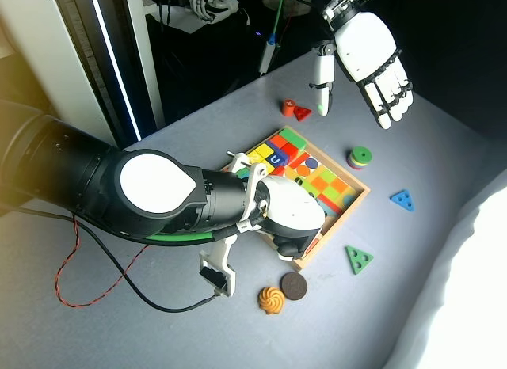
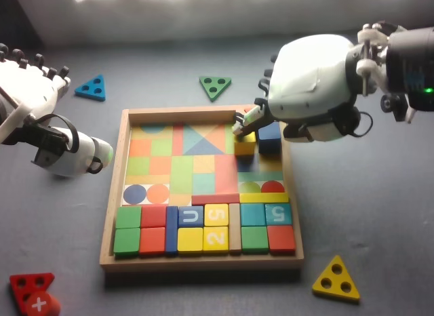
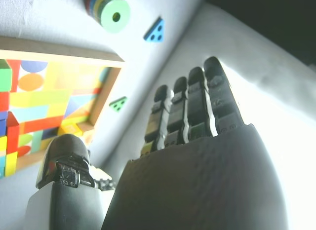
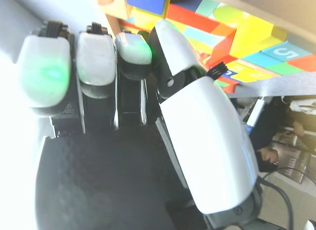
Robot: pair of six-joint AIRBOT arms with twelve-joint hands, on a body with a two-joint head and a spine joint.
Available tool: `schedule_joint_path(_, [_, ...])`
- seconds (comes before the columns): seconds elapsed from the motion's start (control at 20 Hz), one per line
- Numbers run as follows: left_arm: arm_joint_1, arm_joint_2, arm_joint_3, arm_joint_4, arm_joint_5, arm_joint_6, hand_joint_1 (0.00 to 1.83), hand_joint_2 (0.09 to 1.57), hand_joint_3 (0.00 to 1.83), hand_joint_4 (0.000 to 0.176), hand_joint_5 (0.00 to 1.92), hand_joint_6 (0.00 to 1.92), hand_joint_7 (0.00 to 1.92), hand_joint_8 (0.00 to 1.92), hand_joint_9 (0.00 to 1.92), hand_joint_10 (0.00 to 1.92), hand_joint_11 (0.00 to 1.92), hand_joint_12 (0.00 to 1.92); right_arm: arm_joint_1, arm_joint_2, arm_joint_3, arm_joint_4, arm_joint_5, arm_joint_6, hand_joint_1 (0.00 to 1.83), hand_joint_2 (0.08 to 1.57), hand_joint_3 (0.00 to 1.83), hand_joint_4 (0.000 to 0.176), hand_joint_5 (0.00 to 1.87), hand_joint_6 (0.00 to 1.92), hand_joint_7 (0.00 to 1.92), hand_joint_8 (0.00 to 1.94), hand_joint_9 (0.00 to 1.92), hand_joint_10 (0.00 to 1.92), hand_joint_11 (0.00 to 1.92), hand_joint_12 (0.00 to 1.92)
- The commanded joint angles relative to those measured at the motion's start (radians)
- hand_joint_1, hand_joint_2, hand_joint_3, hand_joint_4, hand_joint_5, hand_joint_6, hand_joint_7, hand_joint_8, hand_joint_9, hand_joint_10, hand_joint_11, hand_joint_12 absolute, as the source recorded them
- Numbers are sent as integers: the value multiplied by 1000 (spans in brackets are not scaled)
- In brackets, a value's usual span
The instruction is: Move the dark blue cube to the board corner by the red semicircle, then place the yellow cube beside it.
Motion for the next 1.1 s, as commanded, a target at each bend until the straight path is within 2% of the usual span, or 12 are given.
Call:
schedule_joint_path(0.0, [-9,9,3,87,-22,2,0,1172,1,0,42,3,23,3,31,3,0,150,6,10,1,27,15,-12,1045,1388,5,0,520,15,1133,1941,1361,1921,1490,1921])
schedule_joint_path(0.35, [-10,8,3,89,-19,2,0,1164,0,0,43,0,30,0,33,1,0,154,-2,15,4,27,12,-46,1087,1360,0,0,536,14,1161,1941,1382,1921,1519,1921])
schedule_joint_path(0.75, [-10,8,3,91,-19,2,0,1171,1,0,46,3,30,3,37,2,0,173,1,15,31,27,10,-54,1050,1379,1,0,548,14,1142,1941,1374,1921,1505,1921])
schedule_joint_path(1.05, [-10,8,3,91,-19,2,0,1169,0,0,33,3,23,2,24,0,0,107,5,15,32,27,10,-56,1063,1375,0,0,551,11,1144,1941,1360,1921,1510,1921])
